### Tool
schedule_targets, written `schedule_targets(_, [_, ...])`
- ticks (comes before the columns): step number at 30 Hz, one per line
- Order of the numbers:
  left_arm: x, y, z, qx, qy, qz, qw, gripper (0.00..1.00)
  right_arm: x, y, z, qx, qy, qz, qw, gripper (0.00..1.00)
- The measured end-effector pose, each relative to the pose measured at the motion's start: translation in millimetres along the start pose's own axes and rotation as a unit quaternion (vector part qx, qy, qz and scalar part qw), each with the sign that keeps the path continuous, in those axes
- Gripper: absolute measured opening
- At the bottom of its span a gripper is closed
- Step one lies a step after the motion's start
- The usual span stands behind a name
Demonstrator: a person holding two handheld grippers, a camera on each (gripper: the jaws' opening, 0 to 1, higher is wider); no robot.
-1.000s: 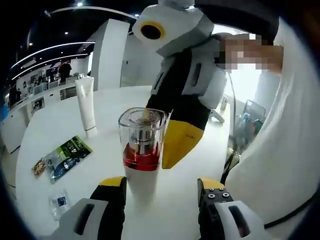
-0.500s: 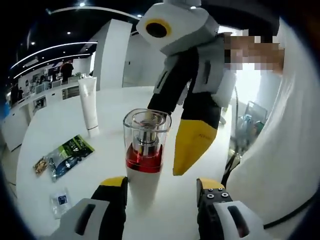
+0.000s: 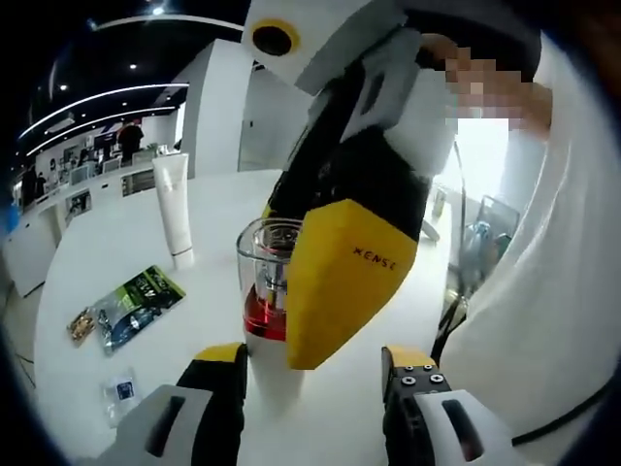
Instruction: Arrange the skincare products in the storage area until every visible bottle or jar stands upright without overlapping.
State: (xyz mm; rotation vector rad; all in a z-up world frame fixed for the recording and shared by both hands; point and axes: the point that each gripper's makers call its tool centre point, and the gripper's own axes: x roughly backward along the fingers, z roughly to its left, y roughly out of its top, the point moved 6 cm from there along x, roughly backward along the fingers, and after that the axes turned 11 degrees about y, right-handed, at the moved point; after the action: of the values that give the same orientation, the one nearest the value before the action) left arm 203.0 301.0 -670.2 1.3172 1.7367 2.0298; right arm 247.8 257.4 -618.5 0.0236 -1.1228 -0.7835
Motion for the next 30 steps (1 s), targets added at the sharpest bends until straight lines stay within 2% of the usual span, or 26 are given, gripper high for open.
schedule_targets(2, [0.1,0.2,0.1,-0.001,-0.001,-0.001,1.0000,0.57,1.0,-0.3,-2.2,0.018,-0.012,0.008,0.9997,0.38])
schedule_targets(4, [0.4,0.6,-0.3,-0.001,-0.003,-0.002,1.0000,0.57,0.7,-0.2,-1.1,0.020,-0.004,0.009,0.9998,0.37])
schedule_targets(7, [1.0,0.5,-0.1,0.000,-0.003,-0.002,1.0000,0.57,2.5,0.8,-0.7,0.077,-0.009,0.023,0.9967,0.36])
schedule_targets(9, [1.3,0.2,0.0,0.002,-0.003,-0.002,1.0000,0.56,2.2,0.6,0.1,0.111,0.001,0.035,0.9932,0.35])
schedule_targets(12, [1.8,-0.8,0.6,0.001,-0.004,0.001,1.0000,0.56,4.2,2.0,-0.7,0.180,0.002,0.063,0.9817,0.33])
schedule_targets(13, [2.1,-1.4,0.7,0.002,-0.005,0.003,1.0000,0.56,4.8,3.4,-1.1,0.229,0.004,0.079,0.9702,0.32])
schedule_targets(14, [2.2,-1.8,0.8,0.003,-0.005,0.004,1.0000,0.56,5.8,2.3,-1.5,0.232,0.005,0.090,0.9685,0.31])
schedule_targets(16, [2.5,-2.8,0.7,0.004,-0.006,0.006,1.0000,0.56,5.4,3.7,-1.8,0.306,0.022,0.116,0.9447,0.30])
schedule_targets(17, [2.8,-3.4,0.6,0.002,-0.008,0.008,0.9999,0.56,5.3,2.3,-0.4,0.300,0.029,0.123,0.9454,0.30])
schedule_targets(18, [2.9,-4.0,0.5,0.002,-0.008,0.009,0.9999,0.56,4.7,2.8,0.0,0.322,0.038,0.133,0.9367,0.30])
schedule_targets(21, [3.0,-5.3,1.3,0.003,-0.007,0.010,0.9999,0.56,4.4,5.0,-0.4,0.356,0.048,0.147,0.9216,0.30])
schedule_targets(22, [3.2,-5.6,1.9,0.005,-0.005,0.009,0.9999,0.56,4.3,5.2,-0.1,0.375,0.054,0.158,0.9117,0.30])
schedule_targets(23, [3.6,-5.9,2.1,0.007,-0.004,0.009,0.9999,0.56,4.1,5.3,0.8,0.404,0.063,0.169,0.8966,0.30])
schedule_targets(25, [4.2,-6.7,2.4,0.008,-0.004,0.010,0.9999,0.56,2.9,5.7,2.2,0.445,0.079,0.182,0.8731,0.30])
schedule_targets(26, [4.4,-7.3,2.7,0.007,-0.004,0.011,0.9999,0.56,2.3,6.2,2.5,0.461,0.084,0.186,0.8636,0.30])
schedule_targets(27, [4.7,-7.8,3.2,0.008,-0.004,0.012,0.9999,0.56,2.0,6.3,2.8,0.466,0.088,0.191,0.8595,0.30])
schedule_targets(29, [6.1,-8.9,5.3,0.012,-0.001,0.010,0.9999,0.56,1.5,7.3,3.5,0.510,0.096,0.210,0.8287,0.30])
schedule_targets(30, [6.5,-9.1,5.6,0.013,0.000,0.010,0.9999,0.56,1.3,7.4,3.7,0.519,0.097,0.218,0.8209,0.30])
